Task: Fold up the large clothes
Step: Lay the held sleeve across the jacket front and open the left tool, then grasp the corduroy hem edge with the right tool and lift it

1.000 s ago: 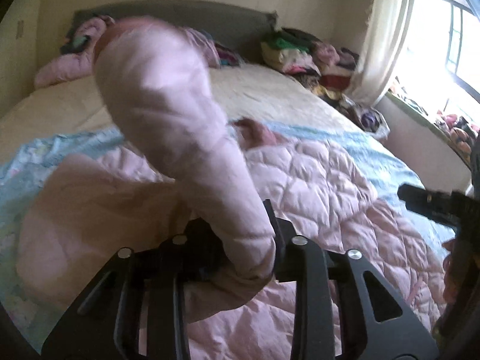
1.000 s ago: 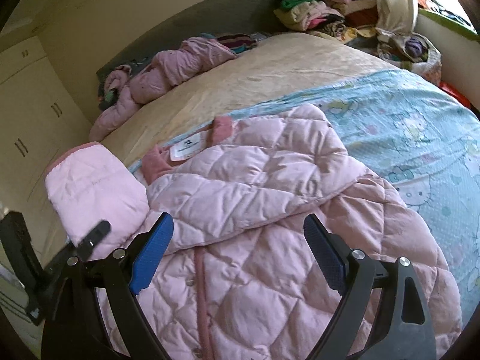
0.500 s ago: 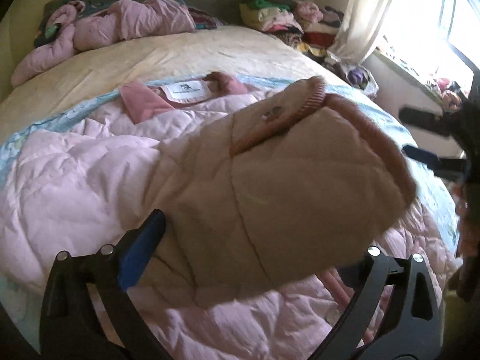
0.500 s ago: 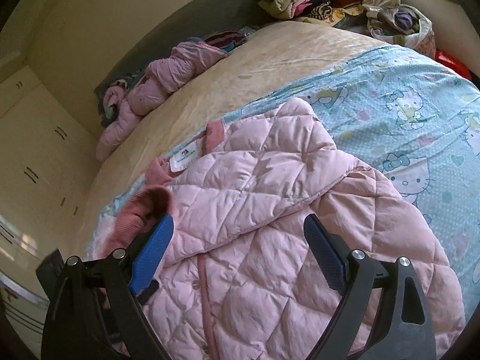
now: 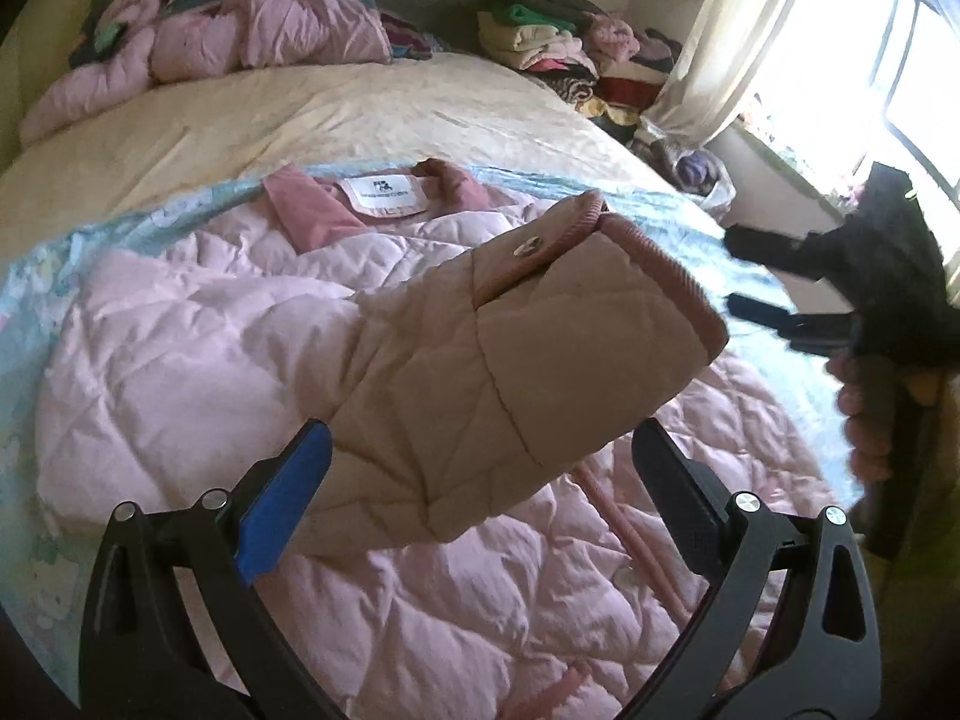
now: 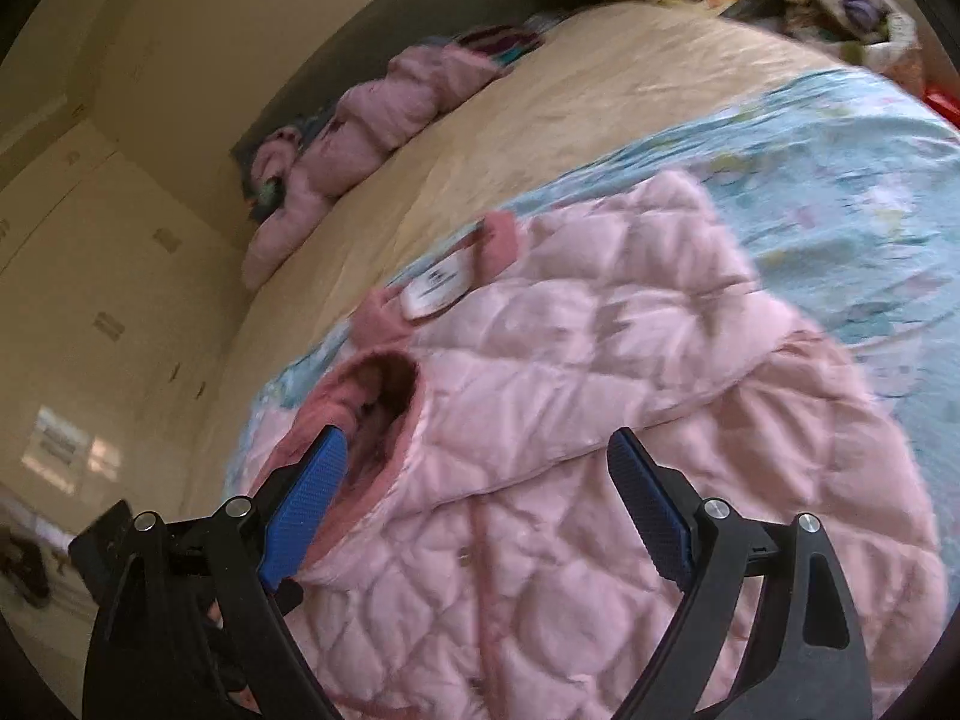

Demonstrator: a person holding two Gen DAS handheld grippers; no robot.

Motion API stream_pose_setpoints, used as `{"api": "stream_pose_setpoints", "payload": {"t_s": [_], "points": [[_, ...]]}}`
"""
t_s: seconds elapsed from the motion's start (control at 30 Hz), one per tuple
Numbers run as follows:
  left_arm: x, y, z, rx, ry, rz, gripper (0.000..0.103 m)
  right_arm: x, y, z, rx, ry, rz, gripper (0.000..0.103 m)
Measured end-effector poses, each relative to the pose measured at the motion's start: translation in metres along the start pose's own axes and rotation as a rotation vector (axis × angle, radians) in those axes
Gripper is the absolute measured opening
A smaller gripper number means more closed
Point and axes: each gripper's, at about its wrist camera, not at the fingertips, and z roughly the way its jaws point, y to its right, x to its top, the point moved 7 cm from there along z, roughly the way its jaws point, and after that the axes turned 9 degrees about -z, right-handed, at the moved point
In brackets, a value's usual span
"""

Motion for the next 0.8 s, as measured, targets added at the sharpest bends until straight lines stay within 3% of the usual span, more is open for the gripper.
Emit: {"api": "stream_pose_setpoints", "payload": {"t_s": [0.13, 0.2, 0.4, 0.63, 0.8], "points": [[0.011, -0.023, -0.021, 0.000, 0.060, -0.079, 0.094, 0.001, -0.019, 0.020, 0.065, -0.051, -0.005, 0.088], [0.015, -0.035, -0.029, 0.007, 0.086, -0.106, 0.094, 0.003, -0.023, 0.026, 0.058, -0.060, -0.004, 0.088], [0.029, -0.088, -0.055, 0.109, 0.199, -0.243, 0.094, 0.002, -0.023, 0.043, 0.026, -0.100, -0.018, 0.088], [0.027, -0.162, -0.078, 0.311, 0.269, -0.386, 0.094, -0.008, 0.002, 0.073, -0.006, -0.143, 0.054, 0.087], [0.023, -0.194, -0.088, 0.331, 0.290, -0.481, 0.094, -0.012, 0.015, 0.089, -0.028, -0.135, 0.086, 0.056]]}}
